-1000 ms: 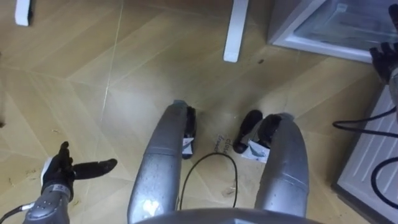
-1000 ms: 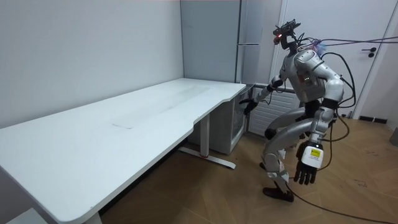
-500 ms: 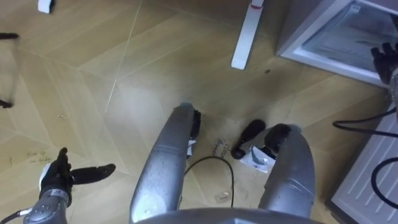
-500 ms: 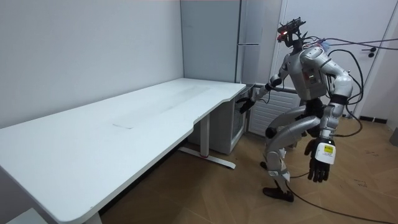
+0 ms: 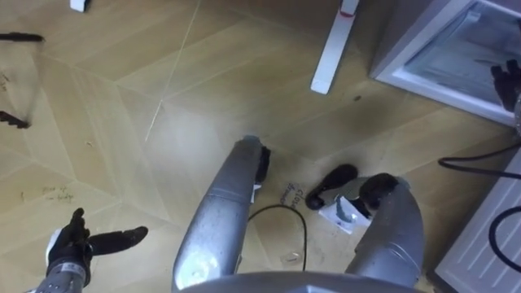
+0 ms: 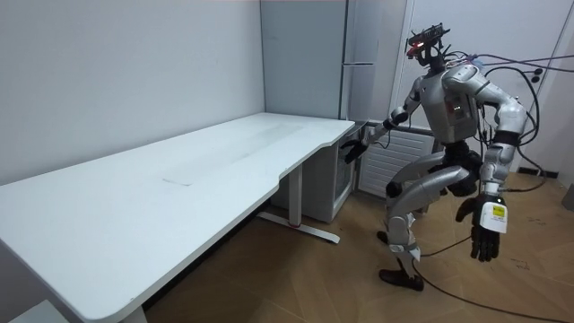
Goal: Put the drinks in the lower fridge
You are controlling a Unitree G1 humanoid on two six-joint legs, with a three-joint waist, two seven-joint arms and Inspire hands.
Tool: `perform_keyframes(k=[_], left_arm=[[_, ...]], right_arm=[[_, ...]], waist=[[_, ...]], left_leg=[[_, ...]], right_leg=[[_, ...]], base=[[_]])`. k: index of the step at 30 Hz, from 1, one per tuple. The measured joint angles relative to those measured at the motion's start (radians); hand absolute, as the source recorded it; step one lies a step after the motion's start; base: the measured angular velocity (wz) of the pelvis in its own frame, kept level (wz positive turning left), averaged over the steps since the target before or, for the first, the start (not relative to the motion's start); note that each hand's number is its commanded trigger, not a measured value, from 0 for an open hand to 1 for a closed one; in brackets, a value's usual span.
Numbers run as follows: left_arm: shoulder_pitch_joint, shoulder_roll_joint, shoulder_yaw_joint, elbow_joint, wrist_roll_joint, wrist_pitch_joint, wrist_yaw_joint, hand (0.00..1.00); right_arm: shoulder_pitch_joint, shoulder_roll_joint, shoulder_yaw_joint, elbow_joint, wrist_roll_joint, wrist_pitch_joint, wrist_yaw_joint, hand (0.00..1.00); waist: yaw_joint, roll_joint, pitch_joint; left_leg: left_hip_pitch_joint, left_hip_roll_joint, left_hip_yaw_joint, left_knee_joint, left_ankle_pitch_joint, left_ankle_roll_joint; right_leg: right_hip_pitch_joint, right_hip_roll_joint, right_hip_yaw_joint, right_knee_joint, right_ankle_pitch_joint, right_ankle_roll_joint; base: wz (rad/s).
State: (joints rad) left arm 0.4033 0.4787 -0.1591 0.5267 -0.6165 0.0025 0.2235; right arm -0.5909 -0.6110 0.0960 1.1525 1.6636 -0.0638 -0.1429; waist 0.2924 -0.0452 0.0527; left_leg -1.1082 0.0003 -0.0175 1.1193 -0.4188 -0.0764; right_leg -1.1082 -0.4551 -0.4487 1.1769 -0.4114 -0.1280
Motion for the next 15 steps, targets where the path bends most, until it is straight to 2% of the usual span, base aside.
perform_keyframes(k=[3, 7, 12, 15], left_arm=[[-0.002, 0.000, 0.002, 0.026, 0.000, -0.005, 0.003, 0.00], [-0.009, 0.002, 0.001, 0.053, 0.000, -0.008, 0.003, 0.00], [-0.014, 0.002, -0.002, 0.065, 0.000, -0.012, 0.002, 0.00], [-0.015, 0.002, -0.004, 0.068, -0.005, -0.015, 0.001, 0.00]], right_arm=[[0.000, 0.000, 0.001, 0.000, 0.000, 0.001, -0.008, 0.00], [0.000, 0.000, 0.001, 0.000, -0.002, 0.008, -0.009, 0.00], [-0.002, 0.000, 0.003, 0.011, -0.021, 0.028, 0.002, 0.00], [-0.003, 0.000, 0.002, 0.045, -0.034, 0.042, 0.032, 0.00]], waist=[[0.000, -0.003, 0.0019], [0.000, -0.005, 0.0026], [0.001, -0.010, 0.0061], [0.003, -0.006, 0.0084]], left_leg=[[0.014, -0.014, -0.002, -0.028, 0.006, 0.002], [0.025, -0.014, -0.005, -0.051, 0.020, 0.003], [0.042, -0.010, -0.019, -0.092, 0.026, 0.007], [0.063, 0.003, -0.025, -0.114, 0.045, 0.007]], right_leg=[[0.015, -0.016, -0.010, -0.014, 0.001, 0.002], [0.033, -0.018, -0.026, -0.036, 0.006, 0.012], [0.074, -0.012, -0.065, -0.086, 0.018, 0.032], [0.105, 0.012, -0.071, -0.118, 0.030, 0.050]], base=[[0.14], [0.06], [0.06], [0.03]])
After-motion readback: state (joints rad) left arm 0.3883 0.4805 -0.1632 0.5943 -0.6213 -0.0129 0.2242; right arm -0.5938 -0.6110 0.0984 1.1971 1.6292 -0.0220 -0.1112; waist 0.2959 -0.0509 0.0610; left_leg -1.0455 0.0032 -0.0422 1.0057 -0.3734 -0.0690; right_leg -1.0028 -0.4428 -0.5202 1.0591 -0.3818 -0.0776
